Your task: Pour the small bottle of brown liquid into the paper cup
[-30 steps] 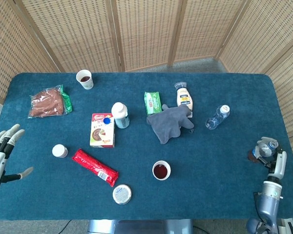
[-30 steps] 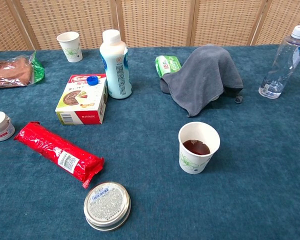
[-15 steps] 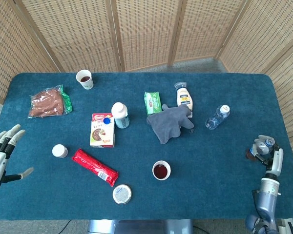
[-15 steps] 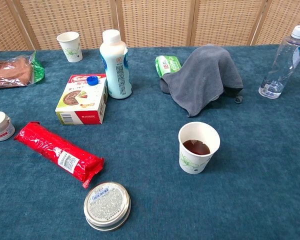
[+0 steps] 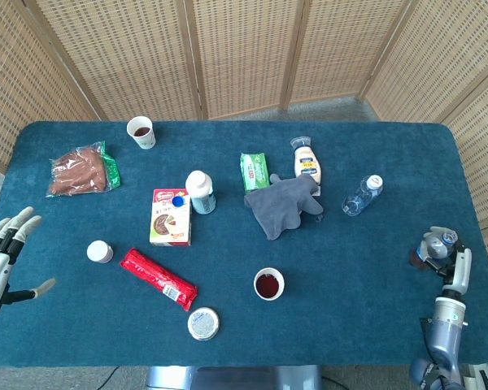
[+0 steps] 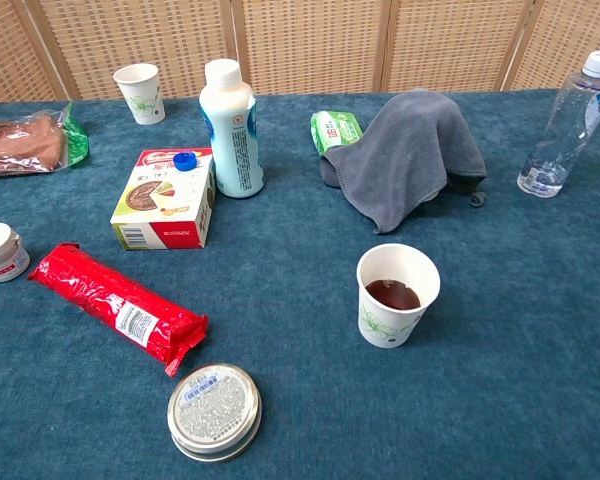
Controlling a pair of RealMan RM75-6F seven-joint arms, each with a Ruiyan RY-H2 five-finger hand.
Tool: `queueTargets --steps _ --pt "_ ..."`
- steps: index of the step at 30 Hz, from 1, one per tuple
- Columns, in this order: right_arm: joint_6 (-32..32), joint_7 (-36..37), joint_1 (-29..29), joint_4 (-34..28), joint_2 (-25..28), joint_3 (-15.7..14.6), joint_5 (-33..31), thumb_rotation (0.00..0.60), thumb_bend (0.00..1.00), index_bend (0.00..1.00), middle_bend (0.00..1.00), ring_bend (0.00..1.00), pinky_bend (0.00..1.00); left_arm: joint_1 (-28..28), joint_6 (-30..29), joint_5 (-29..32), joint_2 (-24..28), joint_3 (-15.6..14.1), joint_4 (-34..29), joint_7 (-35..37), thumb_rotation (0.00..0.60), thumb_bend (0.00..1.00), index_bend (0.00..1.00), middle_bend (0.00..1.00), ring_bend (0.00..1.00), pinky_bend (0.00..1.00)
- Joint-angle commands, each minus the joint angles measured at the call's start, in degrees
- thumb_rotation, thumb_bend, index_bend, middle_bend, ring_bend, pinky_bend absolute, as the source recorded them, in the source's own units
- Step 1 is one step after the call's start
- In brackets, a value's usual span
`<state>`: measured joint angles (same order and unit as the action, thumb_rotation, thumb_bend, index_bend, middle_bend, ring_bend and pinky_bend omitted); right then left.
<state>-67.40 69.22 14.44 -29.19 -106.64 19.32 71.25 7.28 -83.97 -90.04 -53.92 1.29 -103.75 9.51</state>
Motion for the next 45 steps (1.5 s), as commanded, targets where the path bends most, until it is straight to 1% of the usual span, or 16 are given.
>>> queueTargets --steps 1,10,17,21,25,27,31,40,45 --pt "0.0 0.4 -0.1 0.2 0.0 -0.2 0.2 0.6 0.84 0.43 0.7 0.35 0.76 0.0 -0.1 0.0 0.0 0.0 0.0 0.1 0.6 0.19 0.0 0.0 0.0 0.0" --pt "-1.2 2.2 -0.9 1.2 -0.4 -1.1 1.3 0.6 0.83 0.42 0.63 0.31 0.75 0.0 0.0 -0.1 0.1 0.0 0.1 0.3 0.6 0.19 0.0 0.0 0.0 0.0" --pt "-1.5 3.9 -1.1 2.1 -0.5 -1.6 1.9 0.6 0.8 0.41 0.58 0.29 0.73 0.0 -0.1 -0.2 0.0 -0.1 0.1 0.2 0.6 0.19 0.0 0.0 0.0 0.0" --pt "-1.7 4.9 -1.3 2.7 -0.7 -2.1 2.5 0.6 0.79 0.4 0.55 0.27 0.68 0.0 -0.1 -0.2 0.0 -0.1 0.0 0.1 0.6 0.19 0.0 0.0 0.0 0.0" --pt "-1.9 5.5 -1.4 3.4 -0.9 -2.7 3.0 0.6 0.77 0.36 0.52 0.24 0.59 0.0 -0.1 -0.2 0.0 -0.1 0.0 0.0 0.6 0.19 0.0 0.0 0.0 0.0" --pt "-1.9 5.9 -1.4 3.8 -1.0 -2.9 3.3 0.6 0.76 0.34 0.48 0.22 0.54 0.0 -0.2 -0.2 0.0 -0.1 0.0 0.0 0.6 0.19 0.0 0.0 0.0 0.0" --pt "-2.0 6.5 -1.5 4.4 -1.2 -3.3 3.7 0.6 0.73 0.31 0.42 0.19 0.47 0.0 -0.1 -0.2 0.0 -0.1 0.0 0.1 0.6 0.19 0.0 0.0 0.0 0.0" --pt "-2.5 8.0 -1.5 5.8 -1.7 -4.1 4.5 0.6 0.65 0.23 0.34 0.15 0.43 -0.1 -0.2 -0.1 0.0 -0.1 0.1 0.1 0.6 0.19 0.0 0.0 0.0 0.0" --pt "-2.4 8.5 -1.5 6.2 -1.8 -4.2 4.6 0.6 0.64 0.22 0.33 0.14 0.42 -0.1 -0.3 -0.2 0.0 -0.1 0.1 0.1 0.6 0.19 0.0 0.0 0.0 0.0"
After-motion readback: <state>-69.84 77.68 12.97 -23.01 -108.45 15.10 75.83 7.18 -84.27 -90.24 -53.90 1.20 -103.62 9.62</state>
